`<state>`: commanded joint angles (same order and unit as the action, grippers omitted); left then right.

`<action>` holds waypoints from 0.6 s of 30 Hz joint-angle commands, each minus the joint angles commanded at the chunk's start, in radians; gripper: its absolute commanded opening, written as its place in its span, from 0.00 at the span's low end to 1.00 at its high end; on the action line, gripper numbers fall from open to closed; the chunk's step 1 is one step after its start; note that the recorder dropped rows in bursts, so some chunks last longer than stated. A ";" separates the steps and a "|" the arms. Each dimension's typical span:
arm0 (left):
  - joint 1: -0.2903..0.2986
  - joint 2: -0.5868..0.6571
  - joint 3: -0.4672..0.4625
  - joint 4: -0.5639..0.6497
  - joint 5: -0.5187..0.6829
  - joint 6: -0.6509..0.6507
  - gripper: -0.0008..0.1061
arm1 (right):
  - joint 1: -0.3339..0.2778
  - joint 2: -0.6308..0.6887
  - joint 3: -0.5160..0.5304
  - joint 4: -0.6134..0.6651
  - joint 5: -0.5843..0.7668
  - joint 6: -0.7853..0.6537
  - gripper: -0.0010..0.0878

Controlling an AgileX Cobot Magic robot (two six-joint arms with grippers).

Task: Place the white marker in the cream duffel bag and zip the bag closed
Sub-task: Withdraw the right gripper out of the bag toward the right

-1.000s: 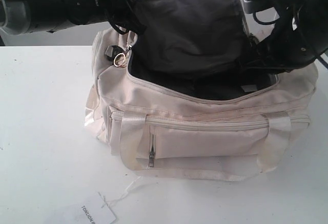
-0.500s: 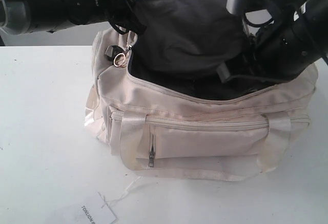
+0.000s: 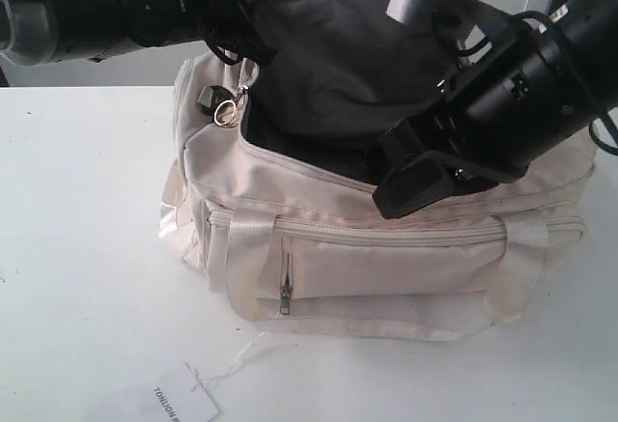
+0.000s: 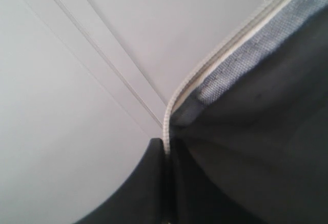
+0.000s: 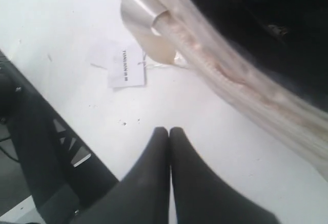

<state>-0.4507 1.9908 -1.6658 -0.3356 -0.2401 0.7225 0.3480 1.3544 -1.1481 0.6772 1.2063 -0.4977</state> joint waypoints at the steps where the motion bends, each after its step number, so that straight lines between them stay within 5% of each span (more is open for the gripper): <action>1: 0.000 0.000 0.000 0.000 0.000 0.000 0.01 | 0.000 -0.002 0.011 0.017 0.006 -0.021 0.01; 7: 0.000 0.000 0.000 0.000 0.000 0.000 0.01 | 0.000 -0.009 0.109 0.074 0.009 -0.086 0.01; 18: 0.000 0.000 0.000 0.000 0.009 0.000 0.01 | 0.000 -0.124 0.114 0.048 0.015 -0.081 0.01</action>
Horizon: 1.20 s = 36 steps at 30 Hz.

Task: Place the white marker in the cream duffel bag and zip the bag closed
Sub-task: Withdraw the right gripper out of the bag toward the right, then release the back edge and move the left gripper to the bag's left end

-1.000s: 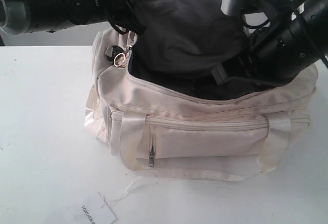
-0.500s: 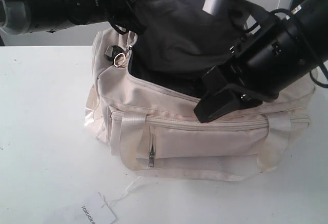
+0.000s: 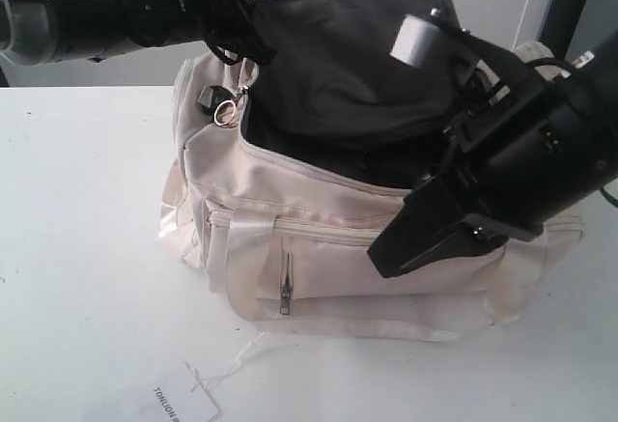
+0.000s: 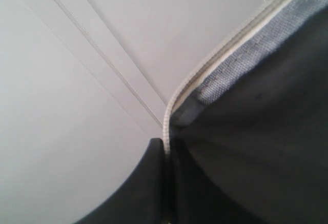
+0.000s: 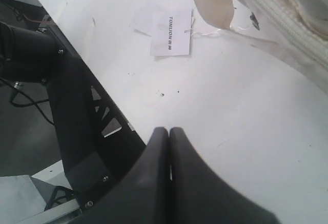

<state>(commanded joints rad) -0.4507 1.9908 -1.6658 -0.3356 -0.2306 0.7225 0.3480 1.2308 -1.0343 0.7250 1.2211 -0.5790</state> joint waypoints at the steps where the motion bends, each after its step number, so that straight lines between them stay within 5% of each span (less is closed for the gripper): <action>1: 0.000 0.000 0.000 0.000 0.011 0.000 0.01 | 0.000 -0.012 0.000 -0.005 0.000 0.003 0.01; 20: 0.000 -0.072 0.000 -0.004 0.462 -0.106 0.01 | 0.000 -0.035 0.000 -0.010 0.000 0.005 0.01; 31: -0.002 -0.108 0.000 -0.135 0.648 -0.095 0.01 | 0.000 -0.035 0.000 -0.011 -0.028 0.003 0.01; 36: -0.002 -0.118 0.000 -0.157 0.702 -0.093 0.20 | 0.000 -0.035 0.000 -0.020 -0.044 0.003 0.01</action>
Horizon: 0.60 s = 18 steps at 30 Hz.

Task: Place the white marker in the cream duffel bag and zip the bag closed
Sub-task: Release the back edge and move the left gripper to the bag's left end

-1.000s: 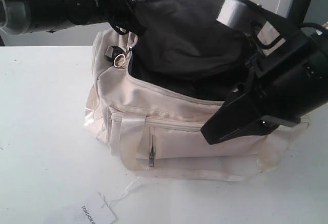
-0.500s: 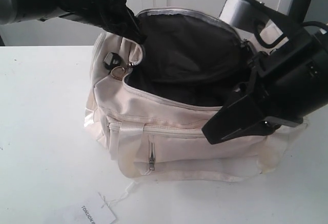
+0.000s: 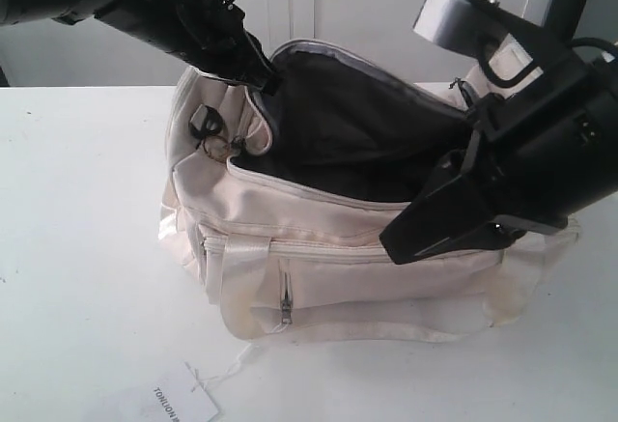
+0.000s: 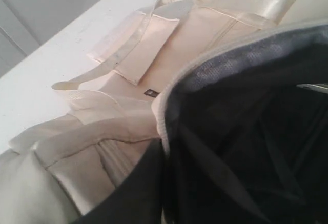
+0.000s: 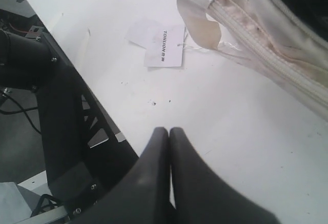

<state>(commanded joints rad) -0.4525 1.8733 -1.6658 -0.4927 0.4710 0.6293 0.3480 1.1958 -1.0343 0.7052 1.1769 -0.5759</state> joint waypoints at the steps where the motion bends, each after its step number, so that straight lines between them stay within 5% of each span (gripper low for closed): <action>1: 0.000 0.000 0.000 0.000 0.016 0.000 0.27 | 0.000 0.000 0.000 0.000 -0.002 0.000 0.01; 8: 0.000 -0.013 0.000 -0.018 0.111 0.000 0.64 | 0.000 0.000 0.000 -0.002 -0.006 0.000 0.01; 18: 0.000 -0.146 0.000 -0.019 0.239 0.003 0.65 | 0.000 0.000 0.000 -0.022 -0.021 0.000 0.01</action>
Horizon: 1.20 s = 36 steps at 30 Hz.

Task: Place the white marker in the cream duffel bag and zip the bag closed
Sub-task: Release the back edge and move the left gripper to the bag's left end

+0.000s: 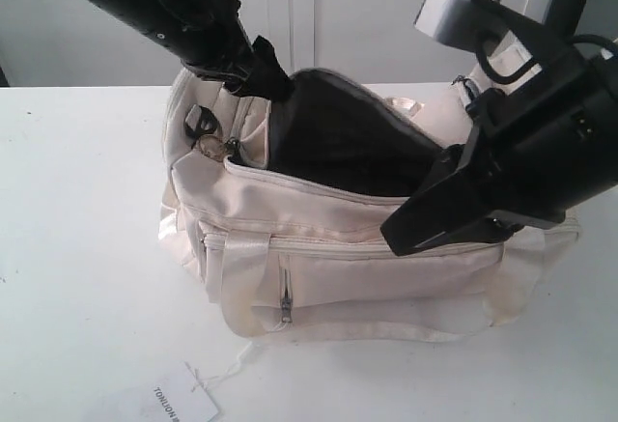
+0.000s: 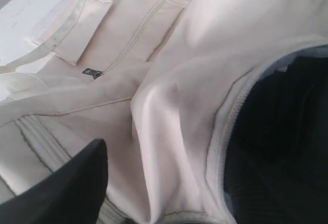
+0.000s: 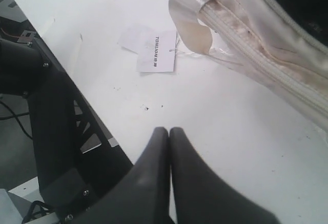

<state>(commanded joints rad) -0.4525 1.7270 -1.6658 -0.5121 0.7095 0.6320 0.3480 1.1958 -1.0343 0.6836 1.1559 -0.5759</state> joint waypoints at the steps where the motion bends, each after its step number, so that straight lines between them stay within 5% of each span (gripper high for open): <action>1: 0.000 -0.013 0.000 0.002 0.005 0.000 0.65 | 0.000 0.000 0.000 -0.010 0.000 0.000 0.01; 7: 0.002 -0.073 0.000 0.064 -0.004 0.012 0.58 | 0.000 0.000 0.000 -0.023 0.000 0.000 0.01; 18: 0.002 -0.081 0.000 0.338 -0.013 -0.145 0.01 | 0.000 0.000 0.000 -0.023 0.000 0.000 0.01; 32: 0.002 -0.019 0.002 0.778 0.042 -0.795 0.01 | 0.000 0.000 0.000 -0.022 -0.002 0.000 0.01; 36: 0.002 0.006 0.002 0.804 0.106 -0.926 0.01 | 0.000 0.000 0.000 -0.022 -0.004 0.000 0.01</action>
<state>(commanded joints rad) -0.4501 1.7328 -1.6641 0.2923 0.8150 -0.2943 0.3480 1.1958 -1.0343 0.6613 1.1522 -0.5759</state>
